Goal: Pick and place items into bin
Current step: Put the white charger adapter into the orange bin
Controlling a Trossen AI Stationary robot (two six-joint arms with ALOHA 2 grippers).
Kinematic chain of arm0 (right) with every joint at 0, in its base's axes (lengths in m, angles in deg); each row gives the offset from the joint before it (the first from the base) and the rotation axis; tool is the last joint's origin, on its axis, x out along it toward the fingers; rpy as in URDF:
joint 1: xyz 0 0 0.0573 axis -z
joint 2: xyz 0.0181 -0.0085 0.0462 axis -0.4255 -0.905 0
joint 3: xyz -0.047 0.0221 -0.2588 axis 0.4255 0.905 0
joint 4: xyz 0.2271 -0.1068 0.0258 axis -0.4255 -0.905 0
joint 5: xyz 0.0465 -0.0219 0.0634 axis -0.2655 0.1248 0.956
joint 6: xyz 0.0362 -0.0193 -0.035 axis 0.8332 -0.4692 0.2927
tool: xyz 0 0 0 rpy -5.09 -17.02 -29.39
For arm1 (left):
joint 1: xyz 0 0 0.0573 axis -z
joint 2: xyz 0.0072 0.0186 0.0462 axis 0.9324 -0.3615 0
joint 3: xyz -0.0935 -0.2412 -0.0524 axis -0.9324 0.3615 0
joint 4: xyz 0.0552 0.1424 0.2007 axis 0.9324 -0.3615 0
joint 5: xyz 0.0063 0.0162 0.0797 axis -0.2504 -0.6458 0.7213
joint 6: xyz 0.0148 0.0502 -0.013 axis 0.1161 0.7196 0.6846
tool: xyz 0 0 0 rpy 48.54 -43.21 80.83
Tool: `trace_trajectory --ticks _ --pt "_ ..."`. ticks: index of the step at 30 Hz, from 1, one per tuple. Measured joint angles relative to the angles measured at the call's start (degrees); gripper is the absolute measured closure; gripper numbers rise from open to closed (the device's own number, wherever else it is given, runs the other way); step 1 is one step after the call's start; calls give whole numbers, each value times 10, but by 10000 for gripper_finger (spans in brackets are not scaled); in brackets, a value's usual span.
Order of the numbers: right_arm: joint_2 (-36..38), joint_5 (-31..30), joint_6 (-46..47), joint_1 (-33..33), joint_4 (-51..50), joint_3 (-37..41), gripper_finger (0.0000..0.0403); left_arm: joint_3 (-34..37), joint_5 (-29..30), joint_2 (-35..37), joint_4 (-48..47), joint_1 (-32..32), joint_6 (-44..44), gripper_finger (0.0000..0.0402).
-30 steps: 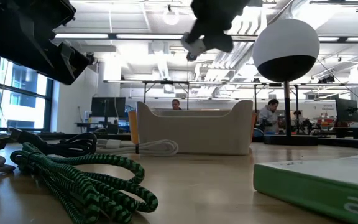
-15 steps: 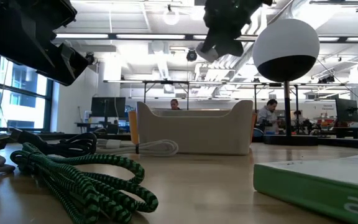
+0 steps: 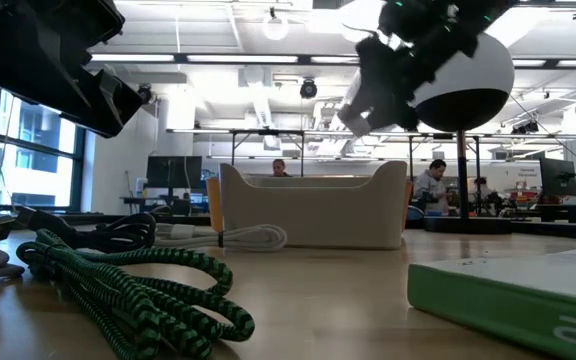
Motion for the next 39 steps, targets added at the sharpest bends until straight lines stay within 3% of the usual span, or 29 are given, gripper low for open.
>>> trace_trajectory --ticks 8,17,30,39 --pt "32 -45 53 33 170 127 222 0 24 0 1 0 -1 252" --pt "-47 -74 74 36 240 127 212 0 57 0 3 0 -38 252" --pt "-161 -79 53 67 122 27 213 0 61 0 4 0 -58 252" --pt "-169 -62 37 73 111 2 209 0 76 0 4 0 -58 252"
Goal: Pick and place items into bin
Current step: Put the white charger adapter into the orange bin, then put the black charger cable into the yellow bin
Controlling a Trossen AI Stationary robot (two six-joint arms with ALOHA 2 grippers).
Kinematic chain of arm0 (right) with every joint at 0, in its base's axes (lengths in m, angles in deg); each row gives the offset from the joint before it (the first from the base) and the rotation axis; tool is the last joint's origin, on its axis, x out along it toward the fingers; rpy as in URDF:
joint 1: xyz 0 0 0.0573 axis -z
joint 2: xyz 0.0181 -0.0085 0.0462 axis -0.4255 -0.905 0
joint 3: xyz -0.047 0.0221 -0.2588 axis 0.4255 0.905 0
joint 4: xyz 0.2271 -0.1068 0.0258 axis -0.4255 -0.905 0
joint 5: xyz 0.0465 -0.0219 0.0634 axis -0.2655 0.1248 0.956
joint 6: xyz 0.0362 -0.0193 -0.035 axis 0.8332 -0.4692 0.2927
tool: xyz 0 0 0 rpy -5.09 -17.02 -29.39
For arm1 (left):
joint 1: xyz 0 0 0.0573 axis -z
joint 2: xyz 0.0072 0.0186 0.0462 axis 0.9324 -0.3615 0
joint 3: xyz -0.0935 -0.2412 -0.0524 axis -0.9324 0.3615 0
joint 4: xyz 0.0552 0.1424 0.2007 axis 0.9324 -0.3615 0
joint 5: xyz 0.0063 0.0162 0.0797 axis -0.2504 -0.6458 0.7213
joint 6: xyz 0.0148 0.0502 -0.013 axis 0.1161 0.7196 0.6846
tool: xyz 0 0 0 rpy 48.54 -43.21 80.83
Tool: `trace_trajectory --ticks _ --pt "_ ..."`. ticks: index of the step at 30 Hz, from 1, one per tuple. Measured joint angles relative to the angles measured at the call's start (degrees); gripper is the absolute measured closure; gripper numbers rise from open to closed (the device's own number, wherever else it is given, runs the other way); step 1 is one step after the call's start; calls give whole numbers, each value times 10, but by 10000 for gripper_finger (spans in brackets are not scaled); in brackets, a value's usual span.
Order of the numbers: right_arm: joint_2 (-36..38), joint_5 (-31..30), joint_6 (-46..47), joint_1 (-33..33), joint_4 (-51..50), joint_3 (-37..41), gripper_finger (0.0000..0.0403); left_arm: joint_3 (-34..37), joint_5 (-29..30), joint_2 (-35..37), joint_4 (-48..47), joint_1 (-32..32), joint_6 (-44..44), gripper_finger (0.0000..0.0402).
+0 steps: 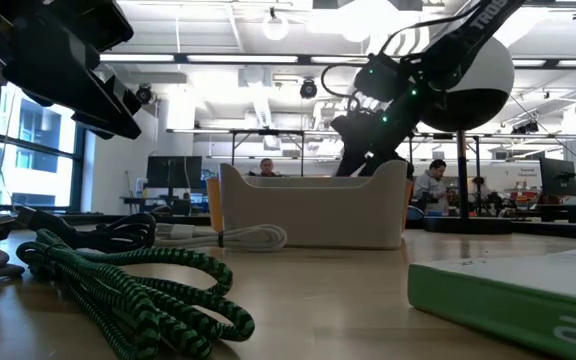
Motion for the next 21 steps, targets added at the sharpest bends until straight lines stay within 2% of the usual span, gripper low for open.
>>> trace_trajectory --ticks 11,15,21 --pt "0 4 -5 0 -26 -2 178 0 0 0 0 0 4 252" --pt "1 22 -5 0 -26 -2 161 0 0 0 0 0 3 252" --pt "45 21 -26 -21 -26 -2 156 0 0 0 0 0 -1 252"
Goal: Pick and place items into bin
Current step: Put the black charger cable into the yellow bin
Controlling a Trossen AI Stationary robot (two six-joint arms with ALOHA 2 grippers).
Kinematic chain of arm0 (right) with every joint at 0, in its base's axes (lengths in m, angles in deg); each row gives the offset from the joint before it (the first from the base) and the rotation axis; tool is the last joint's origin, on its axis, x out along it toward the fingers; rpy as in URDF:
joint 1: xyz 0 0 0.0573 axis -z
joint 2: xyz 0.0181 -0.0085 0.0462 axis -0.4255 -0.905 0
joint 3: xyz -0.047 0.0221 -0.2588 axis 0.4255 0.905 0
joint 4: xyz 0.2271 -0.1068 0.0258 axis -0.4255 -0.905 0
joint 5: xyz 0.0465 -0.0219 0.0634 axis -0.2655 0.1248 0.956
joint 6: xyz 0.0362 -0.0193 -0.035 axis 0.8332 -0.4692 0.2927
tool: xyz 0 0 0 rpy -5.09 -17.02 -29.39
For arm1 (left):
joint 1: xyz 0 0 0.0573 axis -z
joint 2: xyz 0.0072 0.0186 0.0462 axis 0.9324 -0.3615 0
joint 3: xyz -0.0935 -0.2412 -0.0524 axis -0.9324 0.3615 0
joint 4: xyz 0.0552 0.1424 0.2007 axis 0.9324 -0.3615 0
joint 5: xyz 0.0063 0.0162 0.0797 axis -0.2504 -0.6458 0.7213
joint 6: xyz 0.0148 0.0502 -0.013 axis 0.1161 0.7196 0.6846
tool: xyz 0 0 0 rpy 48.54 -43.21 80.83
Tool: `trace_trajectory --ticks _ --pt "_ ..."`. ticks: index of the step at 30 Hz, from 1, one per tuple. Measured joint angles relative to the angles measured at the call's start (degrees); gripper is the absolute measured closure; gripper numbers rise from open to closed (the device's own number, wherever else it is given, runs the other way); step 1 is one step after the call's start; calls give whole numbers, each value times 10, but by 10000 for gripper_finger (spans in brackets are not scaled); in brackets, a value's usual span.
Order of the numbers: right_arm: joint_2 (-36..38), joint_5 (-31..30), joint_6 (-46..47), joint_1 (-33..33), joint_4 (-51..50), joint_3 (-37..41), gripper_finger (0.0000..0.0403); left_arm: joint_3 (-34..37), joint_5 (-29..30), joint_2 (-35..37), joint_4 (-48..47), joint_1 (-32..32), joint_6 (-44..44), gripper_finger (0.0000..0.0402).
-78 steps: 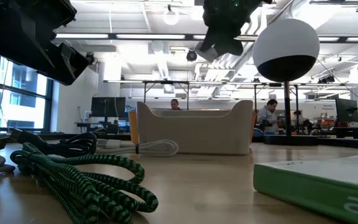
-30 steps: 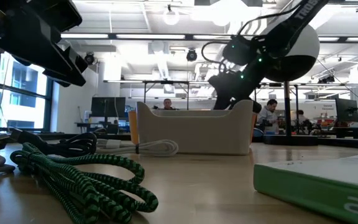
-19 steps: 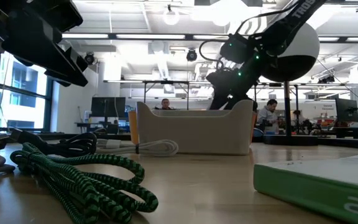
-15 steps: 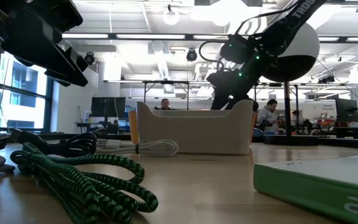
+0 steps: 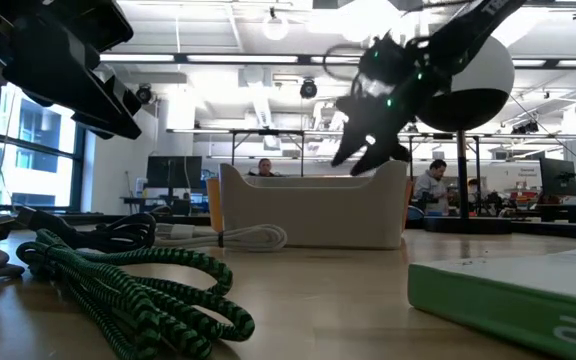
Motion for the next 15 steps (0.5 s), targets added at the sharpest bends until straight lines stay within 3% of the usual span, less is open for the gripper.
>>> trace_trajectory --ticks 9,15 --pt "104 -6 -13 -64 -32 0 155 0 -5 0 0 0 0 252" --pt "153 -3 4 -161 -72 0 155 0 -57 0 9 0 3 252"
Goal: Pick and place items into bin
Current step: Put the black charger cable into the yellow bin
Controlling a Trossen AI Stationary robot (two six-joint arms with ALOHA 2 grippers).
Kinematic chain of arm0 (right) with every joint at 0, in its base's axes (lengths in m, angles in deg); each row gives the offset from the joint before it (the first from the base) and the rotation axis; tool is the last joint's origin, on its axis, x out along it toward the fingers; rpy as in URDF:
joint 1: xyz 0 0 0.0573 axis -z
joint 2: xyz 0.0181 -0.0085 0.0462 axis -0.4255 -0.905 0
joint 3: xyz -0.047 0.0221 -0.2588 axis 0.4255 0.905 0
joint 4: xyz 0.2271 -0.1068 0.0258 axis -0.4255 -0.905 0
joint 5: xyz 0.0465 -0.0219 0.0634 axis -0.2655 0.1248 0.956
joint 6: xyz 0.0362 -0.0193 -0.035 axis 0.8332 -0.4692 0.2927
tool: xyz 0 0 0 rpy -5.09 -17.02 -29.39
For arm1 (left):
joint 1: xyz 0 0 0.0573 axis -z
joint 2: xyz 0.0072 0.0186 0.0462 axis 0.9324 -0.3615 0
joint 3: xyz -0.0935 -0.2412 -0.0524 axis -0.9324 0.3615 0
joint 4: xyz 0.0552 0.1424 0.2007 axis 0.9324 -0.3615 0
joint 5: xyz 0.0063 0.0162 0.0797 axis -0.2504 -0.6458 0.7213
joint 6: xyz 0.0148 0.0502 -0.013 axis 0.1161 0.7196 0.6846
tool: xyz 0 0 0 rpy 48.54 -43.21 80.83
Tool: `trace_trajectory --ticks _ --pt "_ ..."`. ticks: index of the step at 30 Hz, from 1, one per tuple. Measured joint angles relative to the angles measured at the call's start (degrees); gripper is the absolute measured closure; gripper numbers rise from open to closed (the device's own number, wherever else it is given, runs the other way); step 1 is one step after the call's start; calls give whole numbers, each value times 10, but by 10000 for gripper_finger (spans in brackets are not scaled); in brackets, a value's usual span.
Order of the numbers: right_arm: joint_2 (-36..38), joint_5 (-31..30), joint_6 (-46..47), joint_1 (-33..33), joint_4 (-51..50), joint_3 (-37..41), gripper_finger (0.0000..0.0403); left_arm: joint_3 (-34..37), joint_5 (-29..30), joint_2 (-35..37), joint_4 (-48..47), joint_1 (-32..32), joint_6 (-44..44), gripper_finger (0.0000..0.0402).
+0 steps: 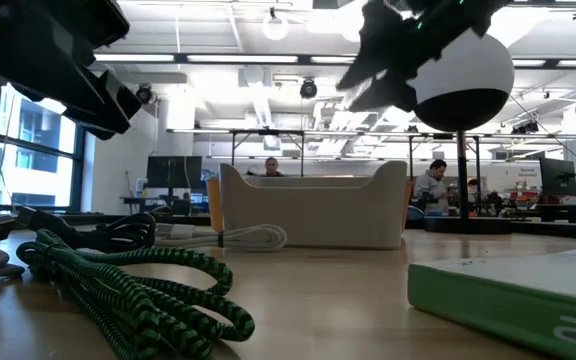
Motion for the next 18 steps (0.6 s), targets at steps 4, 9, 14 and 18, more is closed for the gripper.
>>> trace_trajectory --ticks 4,9,14,18 --pt "4 -20 30 -85 -9 0 155 0 -25 0 -5 0 33 252" --pt "-2 -91 77 -196 3 0 155 0 -25 -6 -47 0 100 252" --pt "4 -202 127 -305 57 0 155 0 -30 -34 -75 0 159 252" --pt "6 -319 164 -390 86 0 155 0 -38 -67 -71 0 176 252"
